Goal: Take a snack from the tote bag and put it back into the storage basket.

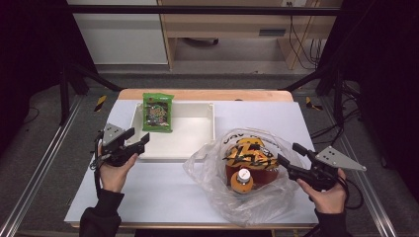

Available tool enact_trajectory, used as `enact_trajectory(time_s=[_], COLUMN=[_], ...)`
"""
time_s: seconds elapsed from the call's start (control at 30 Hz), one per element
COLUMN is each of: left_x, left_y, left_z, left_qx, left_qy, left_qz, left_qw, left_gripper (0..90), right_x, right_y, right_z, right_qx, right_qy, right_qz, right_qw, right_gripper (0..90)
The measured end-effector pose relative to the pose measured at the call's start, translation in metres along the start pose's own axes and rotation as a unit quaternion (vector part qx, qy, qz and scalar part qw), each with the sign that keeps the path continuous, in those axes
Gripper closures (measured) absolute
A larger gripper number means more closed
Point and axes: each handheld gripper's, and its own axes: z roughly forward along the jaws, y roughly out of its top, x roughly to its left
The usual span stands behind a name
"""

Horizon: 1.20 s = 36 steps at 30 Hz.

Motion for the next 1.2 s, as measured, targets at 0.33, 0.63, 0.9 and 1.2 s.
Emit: enact_trajectory(time_s=[0.33, 0.63, 0.9, 1.2], left_x=[-0.013, -0.027, -0.033, -0.036], left_y=[-0.014, -0.021, -0.023, -0.024], left_z=[-0.005, -0.01, -0.01, -0.008], left_qx=[0.009, 0.005, 0.008, 0.01], left_qy=[-0.013, -0.026, -0.035, -0.039], left_qz=[0.01, 0.028, 0.032, 0.036], left_qw=[0.9998, 0.9992, 0.9988, 0.9986], left_gripper=[35.6, 33.1, 32.6, 32.7], right_x=[0.008, 0.013, 0.017, 0.021], right_y=[0.001, -0.007, -0.016, -0.018], right_z=[-0.003, 0.008, 0.023, 0.039], right_qx=[0.006, 0.042, 0.068, 0.076], right_qy=[0.022, 0.031, 0.044, 0.05], right_qz=[-0.01, -0.026, -0.041, -0.07], right_qw=[0.9997, 0.9983, 0.9958, 0.9934], right_gripper=[29.6, 25.7, 24.2, 29.4])
